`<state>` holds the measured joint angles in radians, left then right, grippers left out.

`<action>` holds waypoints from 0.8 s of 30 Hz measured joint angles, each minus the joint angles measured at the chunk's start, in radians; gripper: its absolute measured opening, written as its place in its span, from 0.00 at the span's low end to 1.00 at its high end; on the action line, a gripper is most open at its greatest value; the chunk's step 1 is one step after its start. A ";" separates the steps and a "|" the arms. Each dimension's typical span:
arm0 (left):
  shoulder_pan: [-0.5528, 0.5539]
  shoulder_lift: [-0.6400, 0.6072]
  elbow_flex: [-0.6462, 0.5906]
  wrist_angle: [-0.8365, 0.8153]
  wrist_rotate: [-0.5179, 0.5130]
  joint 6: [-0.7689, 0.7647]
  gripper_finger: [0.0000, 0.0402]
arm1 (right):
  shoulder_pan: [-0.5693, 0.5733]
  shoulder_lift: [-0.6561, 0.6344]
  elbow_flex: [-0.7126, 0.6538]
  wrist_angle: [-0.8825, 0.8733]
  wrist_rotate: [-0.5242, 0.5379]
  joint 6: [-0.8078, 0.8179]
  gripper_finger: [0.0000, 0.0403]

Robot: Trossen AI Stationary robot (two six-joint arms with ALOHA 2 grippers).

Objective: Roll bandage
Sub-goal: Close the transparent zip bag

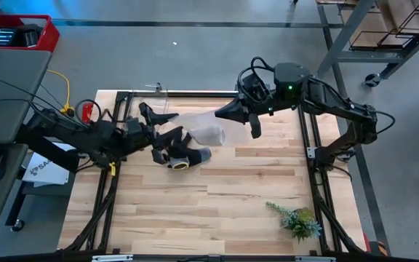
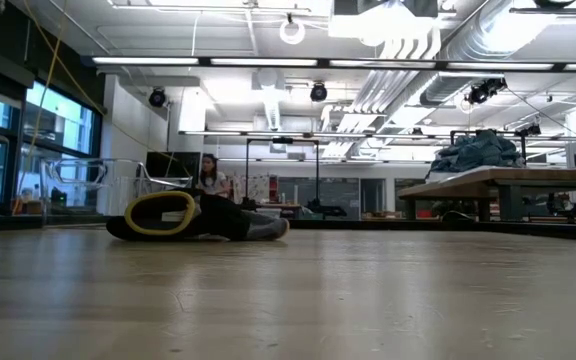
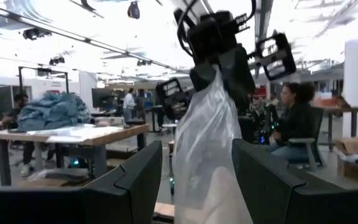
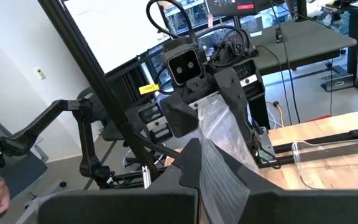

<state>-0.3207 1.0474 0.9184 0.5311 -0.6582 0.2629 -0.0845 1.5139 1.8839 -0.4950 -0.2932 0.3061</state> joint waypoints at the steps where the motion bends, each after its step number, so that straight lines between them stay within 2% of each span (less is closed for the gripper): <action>1: 0.001 0.001 0.000 -0.004 0.002 0.001 0.48 | 0.000 0.000 0.000 0.000 -0.002 0.000 0.00; 15: 0.009 0.022 0.000 0.038 0.045 0.054 0.47 | 0.000 0.000 0.000 0.001 -0.003 0.000 0.00; 24: 0.026 0.033 0.000 0.047 0.044 0.063 0.43 | 0.000 0.000 0.000 0.001 -0.003 0.000 0.00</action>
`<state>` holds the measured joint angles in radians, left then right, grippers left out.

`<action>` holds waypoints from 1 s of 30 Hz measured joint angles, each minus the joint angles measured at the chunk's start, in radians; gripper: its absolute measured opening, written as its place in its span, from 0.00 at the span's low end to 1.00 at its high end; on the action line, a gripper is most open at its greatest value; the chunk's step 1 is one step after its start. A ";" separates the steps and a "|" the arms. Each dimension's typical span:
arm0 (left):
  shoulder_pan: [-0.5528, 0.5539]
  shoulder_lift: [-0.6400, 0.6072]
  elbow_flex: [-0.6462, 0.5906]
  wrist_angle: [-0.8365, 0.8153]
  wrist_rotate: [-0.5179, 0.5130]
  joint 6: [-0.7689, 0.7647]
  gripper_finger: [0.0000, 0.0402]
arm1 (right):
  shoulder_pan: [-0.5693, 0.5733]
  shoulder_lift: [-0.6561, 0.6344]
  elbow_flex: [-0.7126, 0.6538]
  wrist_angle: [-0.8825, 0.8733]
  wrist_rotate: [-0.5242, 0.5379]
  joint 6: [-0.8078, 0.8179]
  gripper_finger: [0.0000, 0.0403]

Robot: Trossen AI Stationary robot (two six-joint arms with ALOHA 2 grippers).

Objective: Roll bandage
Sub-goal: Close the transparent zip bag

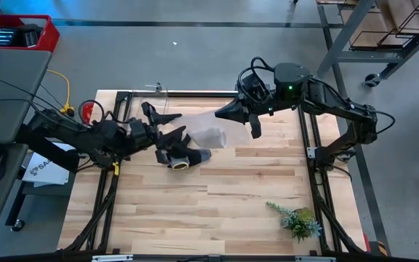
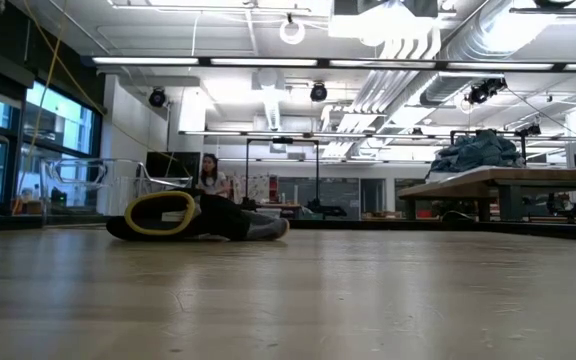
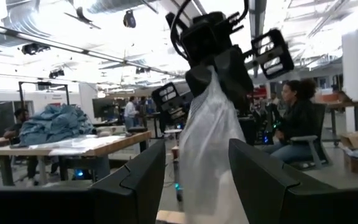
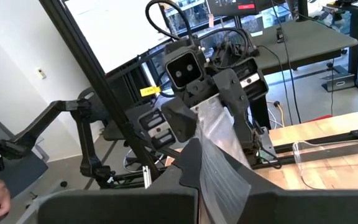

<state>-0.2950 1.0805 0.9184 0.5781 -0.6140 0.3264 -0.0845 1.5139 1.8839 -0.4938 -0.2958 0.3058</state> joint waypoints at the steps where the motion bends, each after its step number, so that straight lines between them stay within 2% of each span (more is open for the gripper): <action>1: 0.003 0.004 0.000 -0.001 0.000 0.000 0.43 | 0.000 0.000 0.000 0.000 0.000 0.000 0.00; 18: 0.026 0.019 0.000 0.021 0.004 -0.002 0.42 | 0.000 0.000 0.000 0.000 -0.001 0.000 0.00; 22: 0.055 0.032 0.000 0.064 0.062 -0.038 0.42 | 0.000 0.000 0.000 0.000 -0.008 0.000 0.00; 30: 0.064 0.033 0.000 0.052 0.103 -0.046 0.42 | 0.000 0.000 0.000 0.007 -0.008 0.000 0.00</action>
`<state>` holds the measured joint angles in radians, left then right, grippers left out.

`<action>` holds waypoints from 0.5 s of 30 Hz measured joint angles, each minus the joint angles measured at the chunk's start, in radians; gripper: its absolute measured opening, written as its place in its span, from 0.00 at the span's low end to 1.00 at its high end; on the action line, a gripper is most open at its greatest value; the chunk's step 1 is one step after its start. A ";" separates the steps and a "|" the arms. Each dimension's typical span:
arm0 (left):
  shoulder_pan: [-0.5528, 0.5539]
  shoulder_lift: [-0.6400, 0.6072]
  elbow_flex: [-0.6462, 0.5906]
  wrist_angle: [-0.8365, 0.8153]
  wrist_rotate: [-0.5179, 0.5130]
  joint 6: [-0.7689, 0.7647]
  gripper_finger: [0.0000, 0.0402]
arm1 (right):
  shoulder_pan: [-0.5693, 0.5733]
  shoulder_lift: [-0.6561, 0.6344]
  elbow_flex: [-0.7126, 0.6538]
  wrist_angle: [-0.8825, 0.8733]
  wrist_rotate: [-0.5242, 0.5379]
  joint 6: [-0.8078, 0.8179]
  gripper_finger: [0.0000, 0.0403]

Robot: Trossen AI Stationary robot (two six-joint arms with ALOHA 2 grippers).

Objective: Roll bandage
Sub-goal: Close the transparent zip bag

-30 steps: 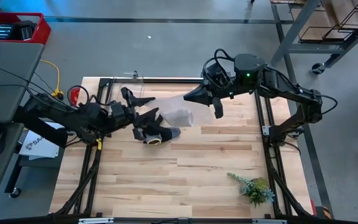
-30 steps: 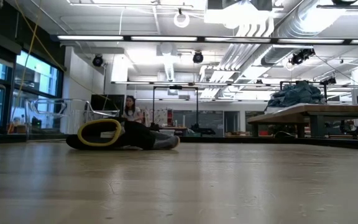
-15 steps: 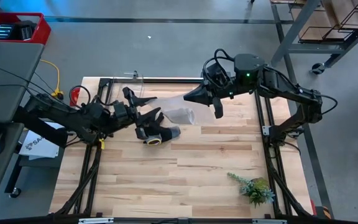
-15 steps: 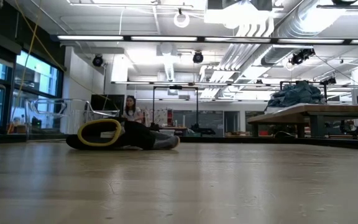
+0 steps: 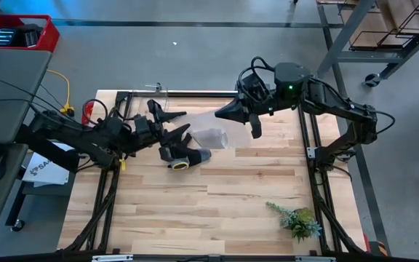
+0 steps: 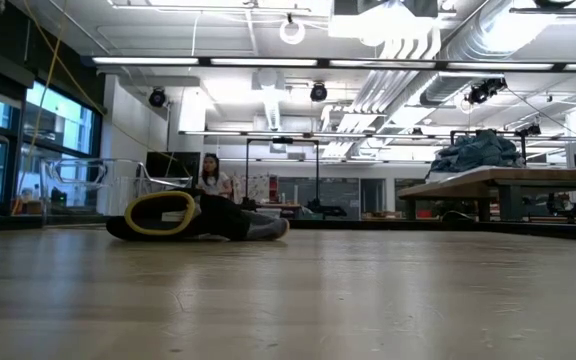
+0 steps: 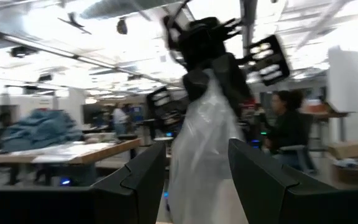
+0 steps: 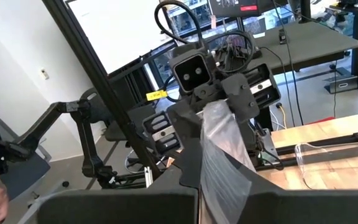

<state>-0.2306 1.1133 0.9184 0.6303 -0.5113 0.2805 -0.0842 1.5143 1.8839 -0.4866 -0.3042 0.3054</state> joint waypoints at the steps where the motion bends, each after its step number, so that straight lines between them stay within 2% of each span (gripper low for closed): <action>1: -0.001 0.000 0.000 -0.004 0.020 -0.005 0.42 | 0.000 0.000 0.000 0.001 0.000 0.000 0.00; 4: -0.001 0.008 0.000 -0.001 0.053 -0.003 0.42 | 0.000 0.000 0.000 0.002 0.000 0.000 0.00; 15: 0.008 0.011 0.000 0.004 0.020 0.003 0.42 | 0.000 0.000 0.000 0.007 0.000 -0.003 0.00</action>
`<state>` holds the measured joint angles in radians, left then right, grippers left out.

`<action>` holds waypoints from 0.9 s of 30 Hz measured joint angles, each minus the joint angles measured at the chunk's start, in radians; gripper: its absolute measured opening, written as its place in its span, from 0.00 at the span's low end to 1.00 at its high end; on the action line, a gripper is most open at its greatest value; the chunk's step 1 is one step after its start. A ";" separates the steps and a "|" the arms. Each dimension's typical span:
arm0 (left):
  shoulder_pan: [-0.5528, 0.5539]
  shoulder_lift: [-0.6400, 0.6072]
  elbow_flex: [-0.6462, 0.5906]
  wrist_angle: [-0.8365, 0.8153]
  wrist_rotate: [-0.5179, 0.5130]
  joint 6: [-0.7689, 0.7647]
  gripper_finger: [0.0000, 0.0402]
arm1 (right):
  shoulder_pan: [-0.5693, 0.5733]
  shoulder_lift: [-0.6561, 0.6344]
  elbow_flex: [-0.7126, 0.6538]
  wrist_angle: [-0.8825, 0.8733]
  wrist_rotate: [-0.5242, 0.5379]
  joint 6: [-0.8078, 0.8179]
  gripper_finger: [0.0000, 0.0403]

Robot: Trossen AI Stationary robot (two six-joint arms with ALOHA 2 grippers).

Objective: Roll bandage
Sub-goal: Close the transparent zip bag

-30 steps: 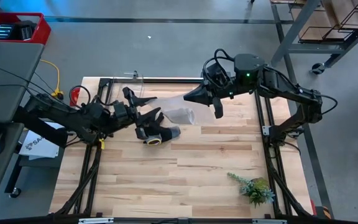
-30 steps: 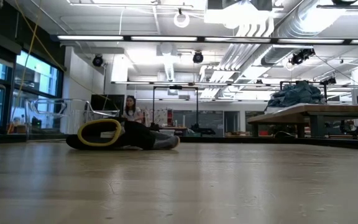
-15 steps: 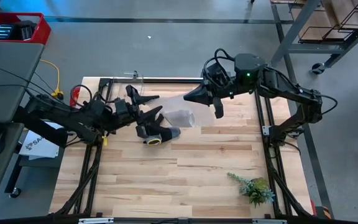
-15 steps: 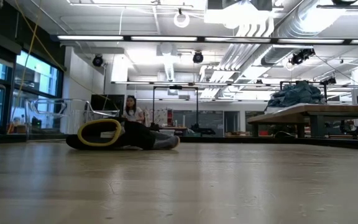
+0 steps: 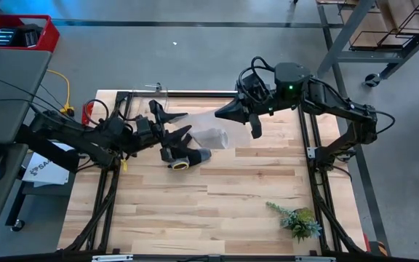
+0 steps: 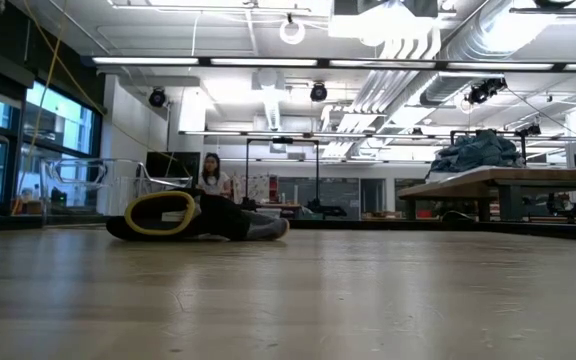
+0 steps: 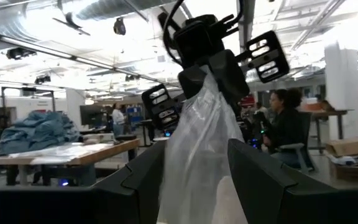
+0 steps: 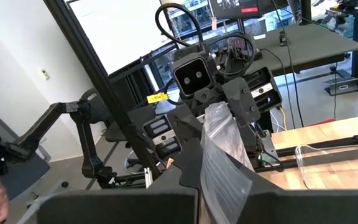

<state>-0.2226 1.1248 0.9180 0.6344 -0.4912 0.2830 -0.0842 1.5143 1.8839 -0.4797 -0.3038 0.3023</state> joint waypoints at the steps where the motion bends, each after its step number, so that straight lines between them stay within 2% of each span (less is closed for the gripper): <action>1: 0.000 0.000 0.000 0.000 -0.009 0.005 0.41 | 0.000 0.000 0.000 0.000 0.000 -0.003 0.00; 16: 0.000 -0.001 0.000 0.017 -0.017 0.014 0.12 | 0.000 0.000 0.000 0.000 0.000 -0.014 0.00; 27: -0.001 -0.001 0.000 0.017 -0.017 -0.002 0.02 | 0.000 0.000 0.000 -0.019 0.000 -0.014 0.00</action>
<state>-0.2234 1.1240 0.9180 0.6510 -0.5087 0.2811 -0.0843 1.5143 1.8839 -0.4988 -0.3035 0.2880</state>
